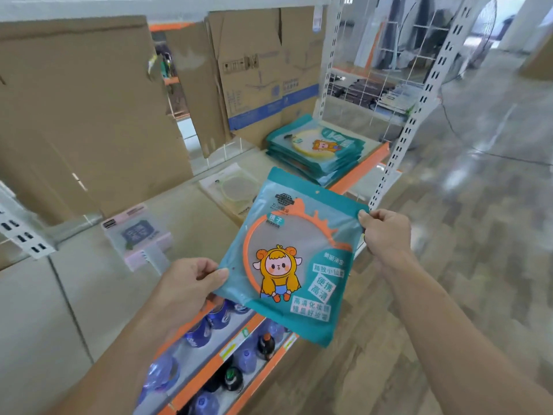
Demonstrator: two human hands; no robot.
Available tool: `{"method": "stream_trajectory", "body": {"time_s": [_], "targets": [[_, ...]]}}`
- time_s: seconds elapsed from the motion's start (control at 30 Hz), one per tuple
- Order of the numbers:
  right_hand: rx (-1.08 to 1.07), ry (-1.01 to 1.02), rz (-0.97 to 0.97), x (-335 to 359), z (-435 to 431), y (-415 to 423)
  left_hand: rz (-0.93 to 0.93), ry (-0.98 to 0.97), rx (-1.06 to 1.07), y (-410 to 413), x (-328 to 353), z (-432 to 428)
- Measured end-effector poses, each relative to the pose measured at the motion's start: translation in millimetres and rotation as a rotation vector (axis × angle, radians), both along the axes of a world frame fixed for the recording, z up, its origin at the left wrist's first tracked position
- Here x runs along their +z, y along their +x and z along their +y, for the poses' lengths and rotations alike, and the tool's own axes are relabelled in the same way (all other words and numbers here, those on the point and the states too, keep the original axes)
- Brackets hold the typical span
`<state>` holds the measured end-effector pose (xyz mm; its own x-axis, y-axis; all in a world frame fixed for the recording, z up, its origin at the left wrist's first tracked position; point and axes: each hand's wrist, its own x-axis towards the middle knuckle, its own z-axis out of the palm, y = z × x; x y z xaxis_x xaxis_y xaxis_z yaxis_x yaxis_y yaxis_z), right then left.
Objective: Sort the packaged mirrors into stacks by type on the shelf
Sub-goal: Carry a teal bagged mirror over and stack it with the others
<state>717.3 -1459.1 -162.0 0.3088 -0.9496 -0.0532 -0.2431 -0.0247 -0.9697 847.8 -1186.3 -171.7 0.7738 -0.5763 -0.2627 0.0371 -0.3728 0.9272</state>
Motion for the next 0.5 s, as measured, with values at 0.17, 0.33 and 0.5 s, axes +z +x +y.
{"method": "stream_trajectory", "body": {"time_s": [0.17,0.33,0.5], "targets": [[0.053,-0.049,-0.002,2,-48,-9,0.013,0.008,0.080,-12,1,-42],[0.095,-0.020,-0.009,-3,-89,-3,-0.070,0.046,0.132,-31,-5,-75],[0.151,-0.011,-0.030,-5,-120,18,-0.103,0.046,0.189,-34,-10,-99]]}}
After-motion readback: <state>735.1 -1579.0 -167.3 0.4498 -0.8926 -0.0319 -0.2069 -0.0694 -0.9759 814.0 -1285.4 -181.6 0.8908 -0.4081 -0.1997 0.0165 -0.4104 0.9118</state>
